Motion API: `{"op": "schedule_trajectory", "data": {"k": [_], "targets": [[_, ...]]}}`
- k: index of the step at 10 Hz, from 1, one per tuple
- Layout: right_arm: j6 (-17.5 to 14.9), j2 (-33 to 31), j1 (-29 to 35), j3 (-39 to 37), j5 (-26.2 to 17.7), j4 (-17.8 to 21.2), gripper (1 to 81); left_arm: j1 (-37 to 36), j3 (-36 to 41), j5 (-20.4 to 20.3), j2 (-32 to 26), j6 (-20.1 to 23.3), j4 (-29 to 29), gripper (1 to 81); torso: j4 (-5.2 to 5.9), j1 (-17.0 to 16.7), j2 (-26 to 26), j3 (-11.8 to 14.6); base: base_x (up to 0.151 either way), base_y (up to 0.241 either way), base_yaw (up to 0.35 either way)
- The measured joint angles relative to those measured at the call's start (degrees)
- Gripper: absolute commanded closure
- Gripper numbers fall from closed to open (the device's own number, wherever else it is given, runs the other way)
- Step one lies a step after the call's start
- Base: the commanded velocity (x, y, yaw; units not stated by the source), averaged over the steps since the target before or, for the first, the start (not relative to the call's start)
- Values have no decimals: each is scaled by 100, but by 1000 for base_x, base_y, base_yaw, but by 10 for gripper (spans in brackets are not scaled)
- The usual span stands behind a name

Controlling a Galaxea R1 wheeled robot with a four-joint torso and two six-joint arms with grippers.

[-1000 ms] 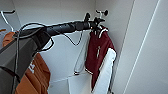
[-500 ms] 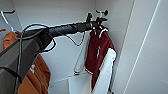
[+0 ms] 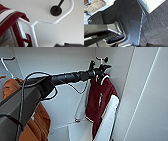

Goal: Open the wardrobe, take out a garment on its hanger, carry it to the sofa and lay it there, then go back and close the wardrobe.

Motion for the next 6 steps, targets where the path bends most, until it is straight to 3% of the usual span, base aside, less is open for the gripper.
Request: {"op": "schedule_trajectory", "data": {"k": [1, 2, 6], "targets": [[0, 16, -2, 13, 0, 2, 10, 27, 26, 162, 28, -30, 26, 811, 0, 0, 0, 0, 0, 0, 0], [0, 11, -11, 22, 0, 2, 10, 138, 65, -155, 11, -188, -60, 811, 0, 2, 0, -2, 0, 0, 0], [0, 24, -66, 24, -5, 2, 10, 151, 262, -130, -132, -188, -44, 811, 0, 6, 2, -5, 0, 0, 0]]}}
